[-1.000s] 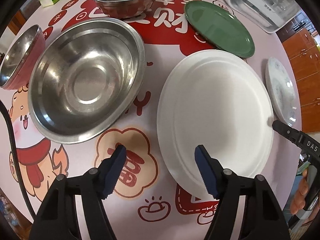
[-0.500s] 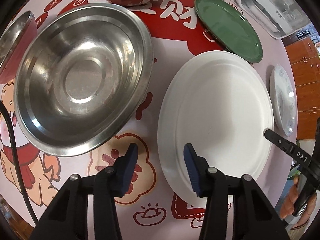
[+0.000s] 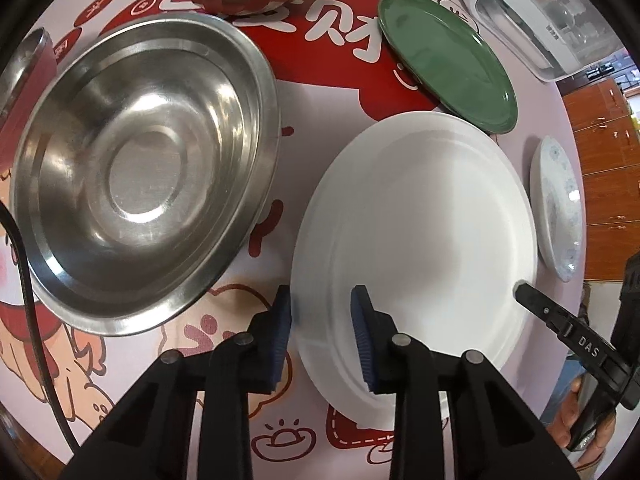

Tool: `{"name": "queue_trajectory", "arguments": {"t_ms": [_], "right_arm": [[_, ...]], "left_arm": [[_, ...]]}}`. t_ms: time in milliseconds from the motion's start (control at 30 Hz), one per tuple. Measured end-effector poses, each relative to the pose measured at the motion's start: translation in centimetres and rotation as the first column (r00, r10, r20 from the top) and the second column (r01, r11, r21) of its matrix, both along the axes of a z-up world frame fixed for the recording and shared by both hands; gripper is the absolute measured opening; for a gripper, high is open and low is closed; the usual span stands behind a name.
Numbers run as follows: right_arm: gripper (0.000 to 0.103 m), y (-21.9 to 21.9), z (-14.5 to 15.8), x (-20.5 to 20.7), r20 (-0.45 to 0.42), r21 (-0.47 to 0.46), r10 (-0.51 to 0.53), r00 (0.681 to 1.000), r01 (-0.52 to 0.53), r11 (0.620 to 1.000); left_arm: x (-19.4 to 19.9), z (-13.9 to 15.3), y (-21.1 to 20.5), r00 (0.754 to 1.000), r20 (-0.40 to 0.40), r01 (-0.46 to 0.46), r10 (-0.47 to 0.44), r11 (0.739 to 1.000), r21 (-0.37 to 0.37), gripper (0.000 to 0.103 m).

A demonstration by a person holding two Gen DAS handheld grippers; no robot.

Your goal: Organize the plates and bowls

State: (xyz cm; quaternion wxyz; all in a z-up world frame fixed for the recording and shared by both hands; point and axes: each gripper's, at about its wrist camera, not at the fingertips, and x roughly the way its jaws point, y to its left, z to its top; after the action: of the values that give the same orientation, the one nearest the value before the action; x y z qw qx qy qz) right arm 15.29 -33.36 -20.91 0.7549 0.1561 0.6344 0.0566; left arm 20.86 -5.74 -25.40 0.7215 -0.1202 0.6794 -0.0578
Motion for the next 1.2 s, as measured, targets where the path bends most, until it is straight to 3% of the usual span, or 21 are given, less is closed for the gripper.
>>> {"name": "queue_trajectory", "arguments": {"t_ms": [33, 367, 600, 867, 1200], "right_arm": [[0.019, 0.0, 0.1, -0.2, 0.003, -0.009, 0.0, 1.0, 0.0, 1.0], [0.019, -0.4, 2.6, -3.6, 0.063, 0.011, -0.006, 0.998, 0.005, 1.0], [0.019, 0.2, 3.6, -10.0, 0.061, 0.038, -0.013, 0.998, 0.011, 0.999], [0.02, 2.2, 2.3, -16.5, 0.016, 0.039, -0.026, 1.0, 0.025, 0.999], [0.02, 4.5, 0.2, -18.3, -0.038, 0.016, -0.032, 0.999, 0.033, 0.999]], "left_arm": [[-0.3, 0.2, -0.1, 1.0, 0.002, 0.005, -0.005, 1.0, 0.013, 0.019], [-3.3, 3.9, 0.4, 0.995, 0.068, 0.069, -0.07, 0.997, 0.018, 0.019], [-9.6, 7.0, 0.5, 0.983, 0.078, 0.164, -0.165, 0.986, 0.015, 0.019], [-15.7, 6.6, 1.6, 0.965, 0.06, 0.25, -0.254, 0.966, 0.063, 0.02], [-18.3, 4.1, 3.7, 0.961, 0.031, 0.273, -0.275, 0.96, 0.061, 0.02]]}}
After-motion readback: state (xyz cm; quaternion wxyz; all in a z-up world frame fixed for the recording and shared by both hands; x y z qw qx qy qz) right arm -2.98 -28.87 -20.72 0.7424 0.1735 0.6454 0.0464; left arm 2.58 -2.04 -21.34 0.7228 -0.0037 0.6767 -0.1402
